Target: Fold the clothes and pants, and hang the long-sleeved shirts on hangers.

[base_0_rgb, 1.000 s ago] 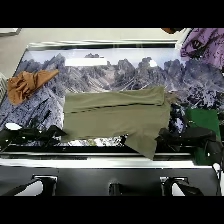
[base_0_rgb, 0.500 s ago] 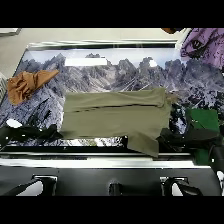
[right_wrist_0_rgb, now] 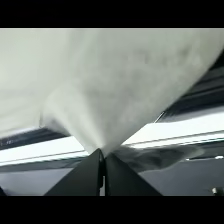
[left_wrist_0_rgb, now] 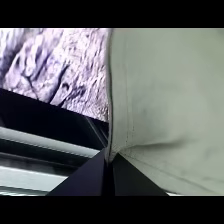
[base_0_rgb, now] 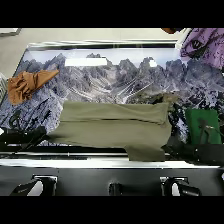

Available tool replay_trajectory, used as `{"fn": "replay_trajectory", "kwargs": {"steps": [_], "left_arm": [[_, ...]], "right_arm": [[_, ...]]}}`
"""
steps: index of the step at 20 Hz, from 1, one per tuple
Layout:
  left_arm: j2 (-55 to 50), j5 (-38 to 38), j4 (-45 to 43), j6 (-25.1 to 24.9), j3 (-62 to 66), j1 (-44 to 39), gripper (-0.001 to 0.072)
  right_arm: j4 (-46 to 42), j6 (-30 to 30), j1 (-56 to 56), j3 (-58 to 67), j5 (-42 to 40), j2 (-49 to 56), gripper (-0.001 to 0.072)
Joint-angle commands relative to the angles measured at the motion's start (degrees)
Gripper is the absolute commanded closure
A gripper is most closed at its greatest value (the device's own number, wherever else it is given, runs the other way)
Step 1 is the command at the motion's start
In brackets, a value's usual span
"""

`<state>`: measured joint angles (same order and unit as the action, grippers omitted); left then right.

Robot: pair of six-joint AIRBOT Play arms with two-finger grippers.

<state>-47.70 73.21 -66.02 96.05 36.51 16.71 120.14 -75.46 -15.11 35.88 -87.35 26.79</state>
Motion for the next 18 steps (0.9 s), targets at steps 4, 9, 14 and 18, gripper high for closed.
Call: {"fn": "replay_trajectory", "kwargs": {"steps": [4,9,14,18], "left_arm": [[-6.27,-9.97,-0.90,-0.24,5.05,-3.69,0.0693],[-22.10,-14.86,-0.92,-3.74,15.19,-6.99,0.0693],[-37.38,-15.28,-0.96,-4.79,28.39,-8.76,0.0693],[-45.92,-15.19,-1.11,-4.79,36.94,-10.80,0.0693]], "right_arm": [[-0.33,-8.02,0.04,9.05,8.70,16.28,0.0688],[-0.17,-13.49,0.09,17.18,17.64,35.30,0.0688],[-0.22,-15.67,0.09,26.25,23.50,48.33,0.0688],[-0.17,-16.55,0.09,32.20,24.85,56.54,0.0688]]}}
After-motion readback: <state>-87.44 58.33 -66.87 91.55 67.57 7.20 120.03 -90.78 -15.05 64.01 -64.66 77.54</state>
